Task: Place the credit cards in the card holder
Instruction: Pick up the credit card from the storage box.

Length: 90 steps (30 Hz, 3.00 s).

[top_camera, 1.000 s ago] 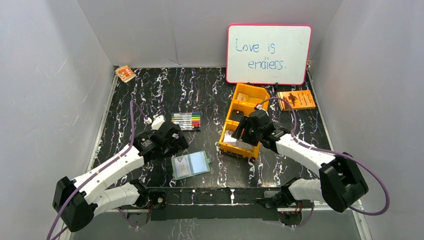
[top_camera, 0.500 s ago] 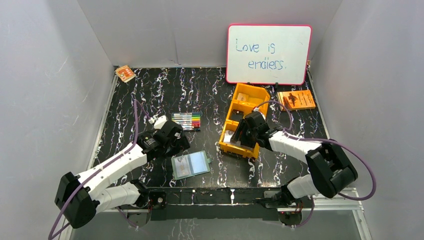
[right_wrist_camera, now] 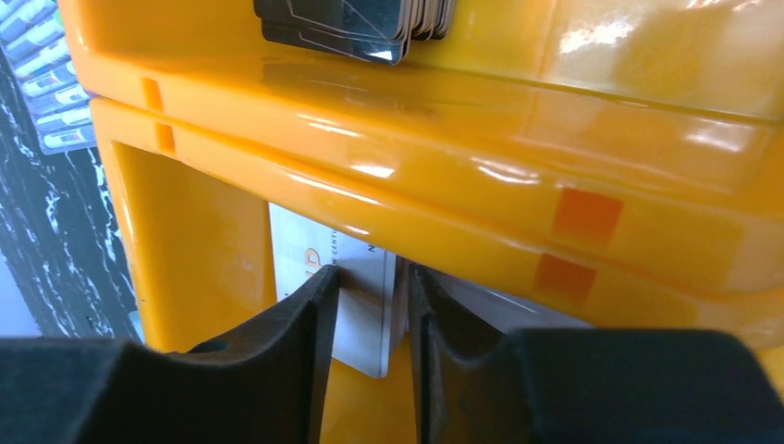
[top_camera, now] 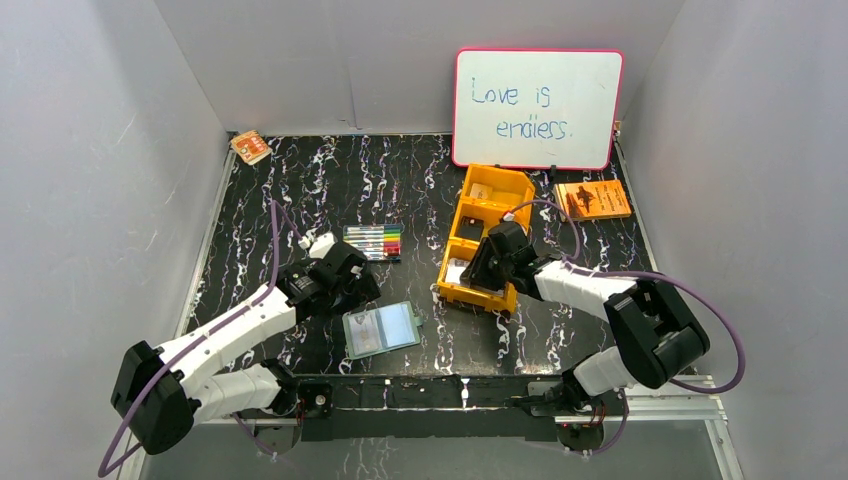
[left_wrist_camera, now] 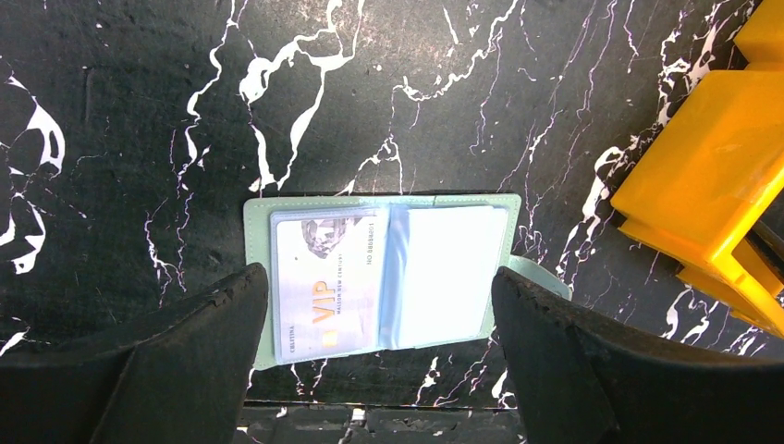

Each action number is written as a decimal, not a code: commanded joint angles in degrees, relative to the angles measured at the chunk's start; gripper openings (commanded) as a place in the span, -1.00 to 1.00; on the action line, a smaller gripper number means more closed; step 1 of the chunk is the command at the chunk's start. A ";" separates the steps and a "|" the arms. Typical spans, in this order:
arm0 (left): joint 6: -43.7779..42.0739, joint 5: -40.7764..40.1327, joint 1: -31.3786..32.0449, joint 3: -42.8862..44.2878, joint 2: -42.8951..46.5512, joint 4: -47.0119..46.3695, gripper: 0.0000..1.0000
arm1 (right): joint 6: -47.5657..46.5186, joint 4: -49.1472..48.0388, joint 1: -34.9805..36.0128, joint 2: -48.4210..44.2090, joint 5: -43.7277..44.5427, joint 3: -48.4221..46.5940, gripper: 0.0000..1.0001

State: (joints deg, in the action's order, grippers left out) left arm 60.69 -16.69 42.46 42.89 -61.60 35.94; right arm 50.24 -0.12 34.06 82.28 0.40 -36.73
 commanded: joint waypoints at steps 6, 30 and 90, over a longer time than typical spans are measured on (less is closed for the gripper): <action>0.01 -0.54 -0.23 -0.10 -0.56 0.27 0.74 | -1.00 0.65 -1.22 -2.78 0.67 2.49 -0.49; 0.14 0.08 -0.26 0.16 -2.51 -0.19 0.72 | 0.19 1.41 -2.53 -10.76 -2.13 2.03 -1.00; -1.75 0.25 -0.22 1.23 -5.50 -1.28 0.72 | 0.56 5.58 -4.07 -11.38 -3.68 -1.14 -0.98</action>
State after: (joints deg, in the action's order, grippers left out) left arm 59.55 -15.81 42.46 42.61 -67.09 34.26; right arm 50.41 4.49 30.33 72.18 -3.38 -35.79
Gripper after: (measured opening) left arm 0.860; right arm 0.038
